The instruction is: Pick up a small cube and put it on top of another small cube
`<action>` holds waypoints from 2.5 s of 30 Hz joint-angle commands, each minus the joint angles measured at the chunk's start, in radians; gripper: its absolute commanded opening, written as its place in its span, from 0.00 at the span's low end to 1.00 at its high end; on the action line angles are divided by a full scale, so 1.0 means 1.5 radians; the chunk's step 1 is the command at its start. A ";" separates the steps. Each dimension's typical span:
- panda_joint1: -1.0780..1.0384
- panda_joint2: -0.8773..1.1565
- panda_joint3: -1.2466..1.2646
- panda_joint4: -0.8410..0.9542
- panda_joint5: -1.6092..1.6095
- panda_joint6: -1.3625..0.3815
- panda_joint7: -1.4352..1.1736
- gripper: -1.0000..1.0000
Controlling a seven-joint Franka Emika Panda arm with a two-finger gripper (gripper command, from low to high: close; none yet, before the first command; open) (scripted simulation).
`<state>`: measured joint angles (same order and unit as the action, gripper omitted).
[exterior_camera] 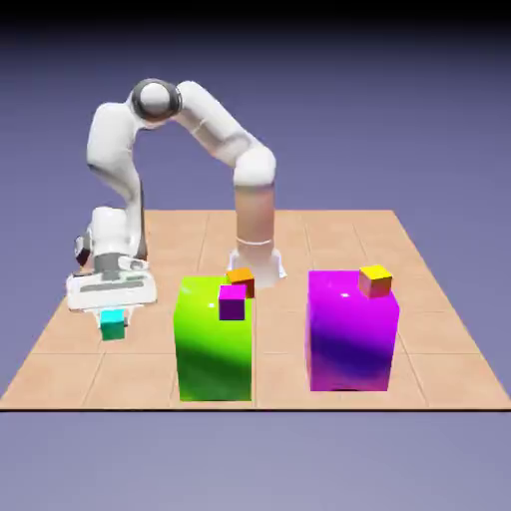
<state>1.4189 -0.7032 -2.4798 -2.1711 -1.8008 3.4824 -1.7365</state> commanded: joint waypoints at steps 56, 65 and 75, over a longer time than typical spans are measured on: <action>-0.833 0.578 1.353 0.322 1.068 -1.333 1.473 0.00; -0.967 0.671 1.570 0.373 1.240 -1.547 1.709 0.00; -0.982 0.636 1.608 0.216 1.266 -1.464 1.743 0.00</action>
<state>-0.0537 0.2509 -0.0684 -1.8475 0.0994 1.2866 0.8786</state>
